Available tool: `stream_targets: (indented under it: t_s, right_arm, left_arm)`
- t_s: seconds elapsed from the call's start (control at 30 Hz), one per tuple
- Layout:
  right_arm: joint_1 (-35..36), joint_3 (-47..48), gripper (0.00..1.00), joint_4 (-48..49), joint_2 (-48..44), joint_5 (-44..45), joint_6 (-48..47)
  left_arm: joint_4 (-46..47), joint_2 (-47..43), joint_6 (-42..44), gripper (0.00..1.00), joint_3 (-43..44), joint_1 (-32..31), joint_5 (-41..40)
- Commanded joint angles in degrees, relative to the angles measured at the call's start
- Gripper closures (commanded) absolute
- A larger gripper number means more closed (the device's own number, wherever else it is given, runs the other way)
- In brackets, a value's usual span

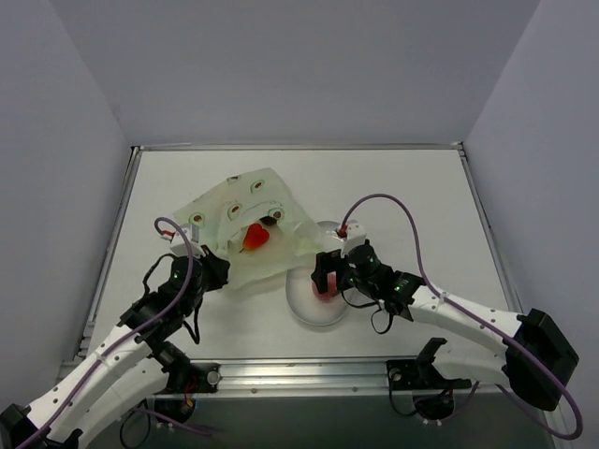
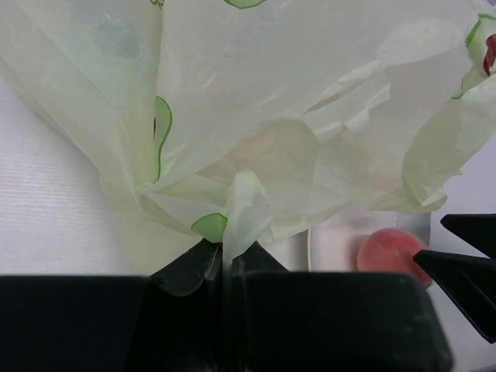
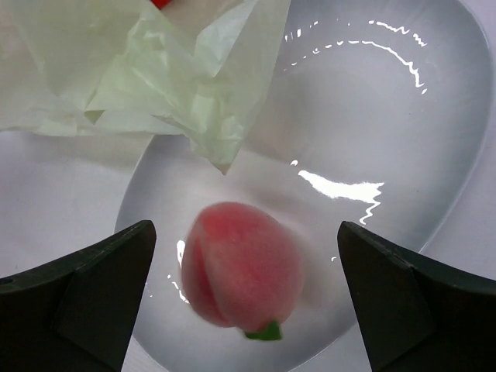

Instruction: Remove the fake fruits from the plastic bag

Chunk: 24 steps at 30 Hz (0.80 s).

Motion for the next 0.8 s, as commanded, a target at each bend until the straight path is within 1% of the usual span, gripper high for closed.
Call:
stream_targets:
  t_s: [0.0, 0.13, 0.23, 0.27, 0.33, 0.37, 0.4, 0.43, 0.47, 0.5, 0.53, 0.57, 0.6, 0.63, 0.67, 0.7, 0.73, 0.77]
  right_arm:
    - [-0.24, 4.77, 0.00, -1.89, -1.60, 2.63, -0.26]
    - [-0.24, 9.52, 0.00, -2.33, -1.08, 1.75, -1.84]
    - [-0.24, 15.49, 0.00, -2.25, 5.14, -0.62, -4.65]
    - [-0.24, 18.55, 0.00, -1.55, 9.34, -0.80, -5.61]
    - [-1.73, 21.73, 0.00, 0.38, 14.28, -3.86, -8.25]
    - [-2.52, 25.92, 0.04, 0.39, 19.70, -6.14, -8.87]
    - [-3.05, 27.97, 0.09, 0.48, 22.10, -6.43, -9.83]
    - [-3.75, 29.90, 0.16, 1.09, 24.56, -6.43, -10.80]
    - [-4.19, 31.92, 0.30, 1.62, 28.85, -6.25, -11.77]
    - [-4.72, 35.77, 0.41, 2.23, 30.98, -5.90, -12.47]
    - [-6.03, 38.16, 0.74, 3.45, 33.44, -7.90, -13.87]
    - [-6.83, 40.71, 0.83, 4.25, 38.51, -10.36, -14.58]
    - [-7.62, 46.21, 0.87, 5.48, 41.26, -12.99, -14.76]
    - [-8.93, 49.84, 0.99, 6.88, 47.38, -18.59, -14.07]
    - [-9.29, 53.96, 1.00, 6.81, 51.00, -21.95, -13.71]
    - [-9.47, 63.05, 1.00, 6.63, 54.17, -24.51, -12.93]
    - [-9.30, 68.10, 1.00, 4.54, 57.34, -26.36, -11.18]
    - [-8.77, 72.76, 1.00, 3.91, 62.85, -31.08, -10.29]
  left_arm:
    - [2.29, 0.00, 0.59, 0.98, 2.26, 0.31, 0.99]
    - [1.42, -0.70, 0.67, 0.97, 2.52, 0.31, 0.90]
    - [0.71, -1.49, 1.64, 0.98, 3.31, 0.31, -0.24]
    - [0.80, -1.58, 1.90, 0.98, 3.49, 0.31, -0.33]
    - [0.62, -1.58, 2.25, 0.98, 3.84, 0.31, -1.21]
    - [0.45, -1.76, 2.34, 0.98, 3.84, 0.31, -1.38]
    - [0.36, -2.02, 2.52, 0.98, 3.84, 0.31, -2.17]
    - [0.10, -2.37, 2.69, 0.98, 3.84, 0.31, -2.52]
    - [-0.86, -3.24, 2.87, 0.98, 4.02, 0.31, -2.70]
    - [-1.39, -3.95, 3.05, 0.97, 4.02, 0.31, -3.23]
    - [-2.53, -4.56, 3.39, 0.98, 4.10, 0.31, -4.45]
    - [-3.41, -6.31, 3.40, 0.98, 4.19, 0.22, -5.07]
    - [-4.12, -7.29, 3.40, 0.98, 4.19, 0.22, -5.69]
    - [-5.69, -8.34, 3.40, 0.98, 4.19, 0.22, -6.91]
    - [-6.57, -10.87, 3.40, 0.98, 4.11, 0.22, -7.44]
    - [-7.28, -12.20, 3.40, 0.98, 4.19, 0.22, -8.06]
    - [-8.77, -13.44, 3.31, 0.98, 4.19, 0.22, -9.37]
    - [-9.22, -15.80, 3.40, 0.98, 4.28, 0.22, -9.73]
